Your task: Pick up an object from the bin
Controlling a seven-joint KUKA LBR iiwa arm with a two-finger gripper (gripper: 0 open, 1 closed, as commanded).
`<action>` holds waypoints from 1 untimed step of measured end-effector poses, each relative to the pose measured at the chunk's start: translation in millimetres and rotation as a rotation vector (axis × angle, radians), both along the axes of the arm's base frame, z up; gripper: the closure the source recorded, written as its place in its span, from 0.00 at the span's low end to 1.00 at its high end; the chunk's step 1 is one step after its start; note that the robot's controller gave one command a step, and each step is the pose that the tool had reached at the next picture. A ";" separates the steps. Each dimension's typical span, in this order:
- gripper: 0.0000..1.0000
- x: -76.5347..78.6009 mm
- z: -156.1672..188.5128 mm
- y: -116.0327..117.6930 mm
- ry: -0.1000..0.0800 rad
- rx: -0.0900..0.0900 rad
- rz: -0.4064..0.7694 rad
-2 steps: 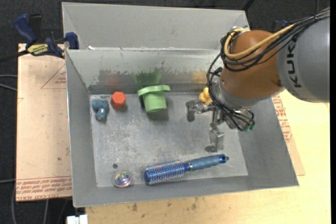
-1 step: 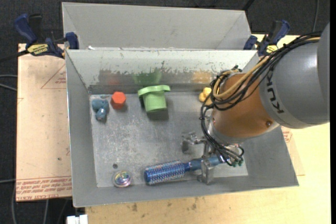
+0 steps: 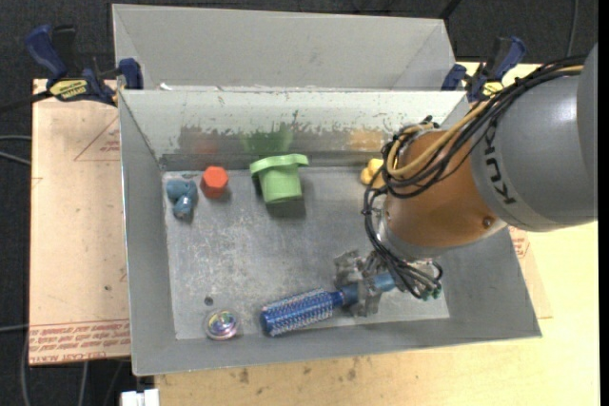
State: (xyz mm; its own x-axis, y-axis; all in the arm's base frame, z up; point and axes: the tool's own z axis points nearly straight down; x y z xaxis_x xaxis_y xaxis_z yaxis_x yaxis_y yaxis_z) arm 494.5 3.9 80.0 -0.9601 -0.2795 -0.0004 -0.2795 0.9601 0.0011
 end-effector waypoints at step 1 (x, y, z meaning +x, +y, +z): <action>1.00 1.1 142.9 4.2 -0.010 0.000 0.015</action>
Offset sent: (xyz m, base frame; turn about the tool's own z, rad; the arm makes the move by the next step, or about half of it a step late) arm -0.0010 0.0034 0.1392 -0.0167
